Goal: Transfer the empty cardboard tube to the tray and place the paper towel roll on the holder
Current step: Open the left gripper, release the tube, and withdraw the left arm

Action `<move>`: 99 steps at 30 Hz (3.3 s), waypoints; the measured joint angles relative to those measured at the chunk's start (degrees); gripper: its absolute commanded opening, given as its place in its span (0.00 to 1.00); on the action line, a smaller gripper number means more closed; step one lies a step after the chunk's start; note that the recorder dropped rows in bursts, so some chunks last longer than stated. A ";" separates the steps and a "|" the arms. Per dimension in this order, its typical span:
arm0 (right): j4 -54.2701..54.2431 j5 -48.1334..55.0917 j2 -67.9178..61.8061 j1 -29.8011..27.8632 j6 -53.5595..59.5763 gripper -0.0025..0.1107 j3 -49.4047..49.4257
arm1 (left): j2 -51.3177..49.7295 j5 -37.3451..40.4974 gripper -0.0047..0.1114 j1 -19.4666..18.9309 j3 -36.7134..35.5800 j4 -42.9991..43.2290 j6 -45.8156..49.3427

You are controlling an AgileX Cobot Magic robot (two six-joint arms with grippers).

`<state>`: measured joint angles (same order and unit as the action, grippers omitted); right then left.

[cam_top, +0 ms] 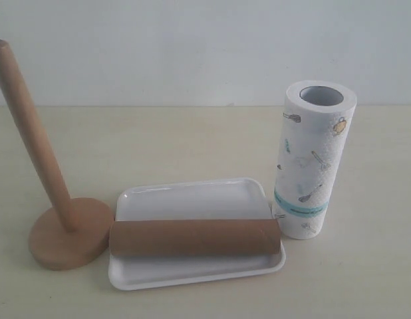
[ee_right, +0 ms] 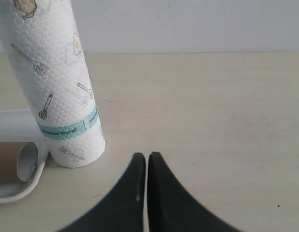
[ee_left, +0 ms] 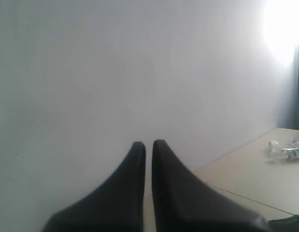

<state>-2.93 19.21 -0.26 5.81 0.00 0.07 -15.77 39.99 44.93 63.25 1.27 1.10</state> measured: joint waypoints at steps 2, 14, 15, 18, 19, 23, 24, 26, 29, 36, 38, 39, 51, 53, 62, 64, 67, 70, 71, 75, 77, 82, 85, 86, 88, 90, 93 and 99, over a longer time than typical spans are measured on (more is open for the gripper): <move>0.00 0.00 0.00 0.00 0.00 0.03 0.00 | 0.64 0.00 0.08 -3.58 -1.12 0.00 0.00; 0.00 0.00 0.00 0.00 0.00 0.03 0.00 | 8.75 -9.61 0.08 -41.54 -15.59 -0.73 -20.39; 0.00 0.00 0.00 0.00 0.00 0.03 0.00 | 9.23 -11.06 0.08 -42.34 -16.94 -1.27 -20.97; 0.00 0.00 0.00 0.00 0.00 0.03 0.00 | 12.85 -22.47 0.08 -44.27 -27.72 -3.25 -21.96; 0.00 0.00 0.00 0.00 0.00 0.03 0.00 | 13.92 -26.17 0.08 -44.27 -32.65 -3.49 -22.06; 0.00 0.00 0.00 0.00 0.00 0.03 0.00 | 15.51 -39.63 0.08 -44.27 -48.52 -4.60 -24.50; 0.00 0.00 0.00 0.00 0.00 0.03 0.00 | 15.54 -42.24 0.08 -44.27 -51.62 -4.72 -25.81; 0.00 0.00 0.00 0.00 0.00 0.03 0.00 | 15.63 -47.22 0.08 -44.27 -57.59 -4.72 -27.63; 0.00 0.00 0.00 0.00 0.00 0.03 0.00 | 15.63 -51.27 0.08 -44.27 -61.83 -3.55 -28.11; 0.00 0.00 0.00 0.00 0.00 0.03 0.00 | 15.63 -49.07 0.08 -44.27 -62.86 7.63 -27.55; 0.00 0.00 0.00 0.00 0.00 0.03 0.00 | 15.63 -44.33 0.08 -44.27 -62.86 9.93 -27.27; 0.00 0.00 0.00 0.00 0.00 0.03 0.00 | 15.63 -41.90 0.08 -44.27 -62.86 10.45 -27.27; 0.00 0.00 0.00 0.00 0.00 0.03 0.00 | 15.63 -21.96 0.08 -44.27 -63.07 14.16 -27.03; 0.00 0.00 0.00 0.00 0.00 0.03 0.00 | 15.63 -21.56 0.08 -44.27 -63.07 14.16 -27.03; 0.00 0.00 0.00 0.00 0.00 0.03 0.00 | 15.63 -20.95 0.08 -44.27 -63.07 14.16 -27.03; 0.00 0.00 0.00 0.00 0.00 0.03 0.00 | 15.63 -20.95 0.08 -44.27 -63.07 14.16 -27.03; 0.00 0.00 0.00 0.00 0.00 0.03 0.00 | 15.63 -20.95 0.08 -44.27 -63.07 14.16 -27.03; 0.00 0.00 0.00 0.00 0.00 0.03 0.00 | 15.63 -20.95 0.08 -44.27 -63.07 14.16 -27.03; 0.00 0.00 0.00 0.00 0.00 0.03 0.00 | 15.63 -20.95 0.08 -44.27 -63.07 14.16 -27.03; 0.00 0.00 0.00 0.00 0.00 0.03 0.00 | 15.63 -20.95 0.08 -44.27 -63.07 14.16 -27.03; 0.00 0.00 0.00 0.00 0.00 0.03 0.00 | 15.63 -20.95 0.08 -44.27 -63.07 14.16 -27.03; 0.00 0.00 0.00 0.00 0.00 0.03 0.00 | 15.63 -20.95 0.08 -44.27 -63.07 14.16 -27.03; 0.00 0.00 0.00 0.00 0.00 0.03 0.00 | 15.63 -20.95 0.08 -44.27 -63.07 14.16 -27.03; 0.00 0.00 0.00 0.00 0.00 0.03 0.00 | 15.63 -20.95 0.08 -44.27 -63.07 14.16 -27.03; 0.00 0.00 0.00 0.00 0.00 0.03 0.00 | 15.63 -20.95 0.08 -44.27 -63.07 14.16 -27.03; 0.00 -0.14 0.00 0.00 0.00 0.03 0.00 | 15.63 -20.95 0.08 -44.27 -63.07 14.16 -27.03; 1.34 -3.70 0.00 0.00 0.00 0.03 0.00 | 15.63 -20.95 0.08 -44.27 -63.07 14.16 -27.03; 2.13 -22.50 0.00 0.00 0.00 0.03 0.00 | 15.63 -20.95 0.08 -44.27 -63.07 14.16 -27.03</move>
<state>-0.80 -3.29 -0.26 5.81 0.00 0.07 -0.13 19.04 0.66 0.18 15.43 -25.94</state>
